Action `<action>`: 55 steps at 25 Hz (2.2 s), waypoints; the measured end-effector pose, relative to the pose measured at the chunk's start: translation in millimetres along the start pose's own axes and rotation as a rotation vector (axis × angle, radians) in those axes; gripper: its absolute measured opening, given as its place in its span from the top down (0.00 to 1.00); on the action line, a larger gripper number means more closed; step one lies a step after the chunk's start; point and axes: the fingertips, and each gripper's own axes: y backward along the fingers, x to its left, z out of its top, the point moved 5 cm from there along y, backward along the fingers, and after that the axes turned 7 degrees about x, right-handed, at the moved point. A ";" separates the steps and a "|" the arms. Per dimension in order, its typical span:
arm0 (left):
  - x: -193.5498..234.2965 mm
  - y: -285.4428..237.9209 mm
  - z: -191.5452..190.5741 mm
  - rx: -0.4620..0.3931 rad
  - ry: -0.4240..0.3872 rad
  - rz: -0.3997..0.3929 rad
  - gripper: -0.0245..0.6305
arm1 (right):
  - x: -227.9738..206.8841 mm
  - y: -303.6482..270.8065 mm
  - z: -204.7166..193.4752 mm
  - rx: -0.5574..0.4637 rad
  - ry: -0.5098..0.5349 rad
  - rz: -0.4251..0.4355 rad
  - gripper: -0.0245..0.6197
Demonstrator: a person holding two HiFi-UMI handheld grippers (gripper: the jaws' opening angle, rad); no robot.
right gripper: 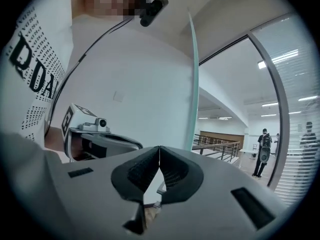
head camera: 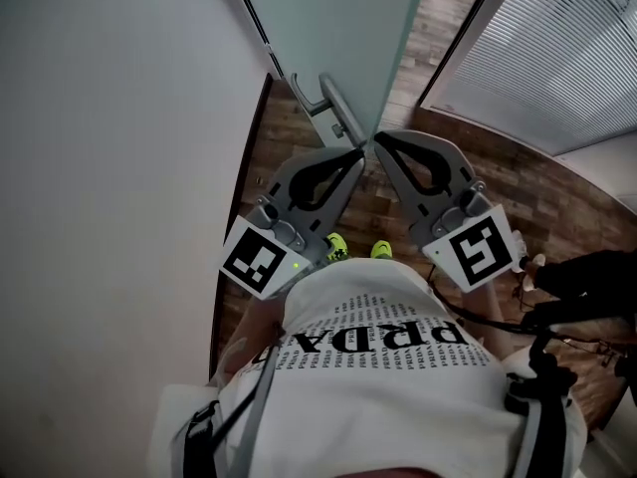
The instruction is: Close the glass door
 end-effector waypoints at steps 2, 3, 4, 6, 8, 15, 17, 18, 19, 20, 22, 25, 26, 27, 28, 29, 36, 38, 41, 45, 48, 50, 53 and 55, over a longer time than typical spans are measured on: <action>4.1 3.5 -2.8 0.009 0.009 0.011 0.97 | -9.0 2.6 3.0 -0.004 -0.001 -0.056 0.96; 6.2 5.4 -4.9 0.015 0.017 0.016 0.97 | -14.1 4.1 4.5 -0.008 -0.004 -0.084 0.96; 8.2 7.4 -6.8 0.020 0.024 0.019 0.97 | -19.3 5.1 5.7 -0.010 -0.007 -0.112 0.96; 12.5 10.8 -8.4 0.016 0.024 0.024 0.97 | -29.2 5.2 8.3 -0.010 -0.007 -0.160 0.96; 16.9 12.2 -6.3 0.006 0.007 0.022 0.97 | -37.7 3.5 12.9 -0.013 0.000 -0.200 0.96; 19.3 8.1 9.5 0.009 -0.008 -0.010 0.97 | -48.9 -3.5 33.6 -0.021 0.033 -0.241 0.85; 18.5 7.9 9.2 0.010 -0.012 -0.022 0.97 | -50.3 -6.1 34.5 -0.020 0.035 -0.249 0.85; 18.1 8.1 7.9 0.016 -0.008 -0.026 0.97 | -50.8 -7.3 34.8 -0.022 0.035 -0.255 0.85; 17.7 8.3 6.7 0.022 -0.002 -0.030 0.97 | -51.3 -7.9 34.8 -0.024 0.036 -0.262 0.86; 17.5 8.2 5.7 0.023 0.001 -0.034 0.97 | -52.2 -7.8 34.5 -0.025 0.040 -0.273 0.86; 18.6 7.2 3.3 0.020 -0.005 -0.040 0.97 | -54.8 -6.7 33.3 -0.028 0.048 -0.298 0.86; 21.8 4.9 0.2 0.029 -0.017 -0.039 0.97 | -55.4 -6.3 30.7 -0.021 0.048 -0.306 0.86; 22.5 4.0 0.7 0.033 -0.020 -0.038 0.97 | -55.2 -6.5 31.0 -0.016 0.052 -0.304 0.86; 23.0 3.1 1.6 0.036 -0.018 -0.038 0.97 | -55.0 -6.9 31.7 -0.011 0.059 -0.300 0.86; 23.1 2.1 2.3 0.037 -0.016 -0.039 0.97 | -54.7 -7.6 32.4 -0.010 0.066 -0.294 0.86; 23.1 1.1 2.8 0.036 -0.016 -0.041 0.97 | -54.3 -8.3 32.9 -0.010 0.071 -0.288 0.86; 13.8 0.5 -0.1 0.035 -0.030 -0.040 0.97 | -46.0 -6.8 31.5 -0.006 0.058 -0.243 0.86; 15.4 -0.9 -1.1 0.037 -0.031 -0.035 0.97 | -47.0 -8.2 31.4 0.000 0.068 -0.229 0.86; 15.7 -7.4 2.8 0.031 -0.043 -0.038 0.97 | -51.6 -7.9 36.4 -0.006 0.075 -0.219 0.86; 15.1 -11.7 -0.8 0.037 -0.043 -0.019 0.97 | -52.4 -10.6 36.0 -0.015 0.077 -0.188 0.86; 16.1 -19.8 -9.4 0.016 -0.048 -0.071 0.97 | -52.6 -7.7 32.3 -0.002 0.093 -0.232 0.86; 19.3 -26.1 -12.8 0.005 -0.070 -0.140 0.97 | -52.5 -3.3 30.4 0.003 0.095 -0.297 0.86; 26.9 -26.7 -10.8 0.003 -0.105 -0.143 0.97 | -52.3 -6.5 32.6 -0.023 0.094 -0.303 0.86; 29.0 -26.7 -9.7 0.006 -0.108 -0.141 0.97 | -51.1 -7.8 31.8 -0.019 0.086 -0.296 0.86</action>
